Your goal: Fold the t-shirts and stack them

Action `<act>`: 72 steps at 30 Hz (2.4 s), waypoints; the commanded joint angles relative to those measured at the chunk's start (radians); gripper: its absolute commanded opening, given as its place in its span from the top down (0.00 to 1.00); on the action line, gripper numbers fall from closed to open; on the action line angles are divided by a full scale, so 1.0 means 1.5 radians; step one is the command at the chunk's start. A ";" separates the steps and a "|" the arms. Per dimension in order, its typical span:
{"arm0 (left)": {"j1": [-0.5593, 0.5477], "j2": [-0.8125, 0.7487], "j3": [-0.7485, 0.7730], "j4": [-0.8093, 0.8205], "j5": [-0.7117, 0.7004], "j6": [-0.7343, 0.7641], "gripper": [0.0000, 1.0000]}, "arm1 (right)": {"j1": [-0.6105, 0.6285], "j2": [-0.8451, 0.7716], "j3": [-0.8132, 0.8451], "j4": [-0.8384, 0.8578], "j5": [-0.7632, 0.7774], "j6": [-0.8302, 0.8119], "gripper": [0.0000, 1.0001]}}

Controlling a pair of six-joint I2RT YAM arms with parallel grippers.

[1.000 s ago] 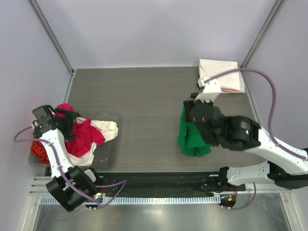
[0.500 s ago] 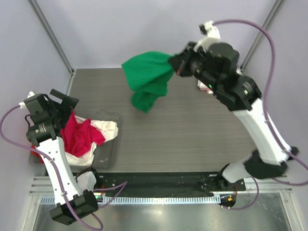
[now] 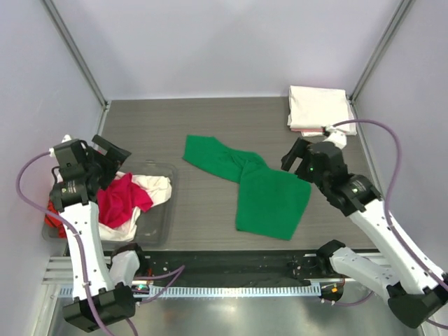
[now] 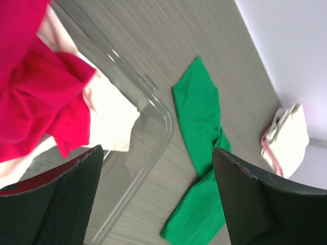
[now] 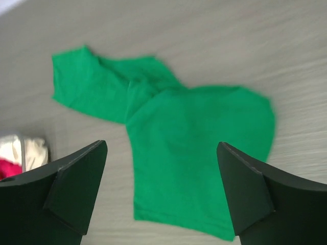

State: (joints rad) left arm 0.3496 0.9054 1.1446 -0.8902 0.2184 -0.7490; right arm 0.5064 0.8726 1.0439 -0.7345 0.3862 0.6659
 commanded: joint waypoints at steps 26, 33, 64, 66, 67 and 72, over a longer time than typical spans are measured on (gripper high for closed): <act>-0.223 0.036 -0.088 0.055 -0.102 0.039 0.16 | 0.456 0.528 -0.028 0.102 0.047 0.205 0.49; -0.223 0.025 -0.097 0.049 -0.102 0.044 0.16 | 0.456 0.547 -0.003 0.094 0.036 0.189 0.94; -0.288 0.041 -0.092 0.065 -0.110 0.008 0.17 | 0.210 0.019 -0.006 -0.120 0.046 0.108 0.03; -0.320 0.052 -0.092 0.068 -0.129 0.003 0.17 | 0.210 0.079 -0.013 -0.072 0.021 0.100 0.03; -0.332 0.055 -0.092 0.070 -0.135 0.002 0.17 | 0.210 0.097 -0.013 -0.066 0.033 0.099 0.03; -0.400 0.090 -0.084 0.072 -0.176 0.000 0.18 | 0.115 0.165 -0.018 -0.020 0.039 0.050 0.13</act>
State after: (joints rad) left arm -0.2077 1.0187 1.0107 -0.8181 0.0093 -0.7368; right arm 0.7773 1.1202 1.0260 -0.8619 0.4709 0.8112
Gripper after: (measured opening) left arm 0.827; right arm 0.894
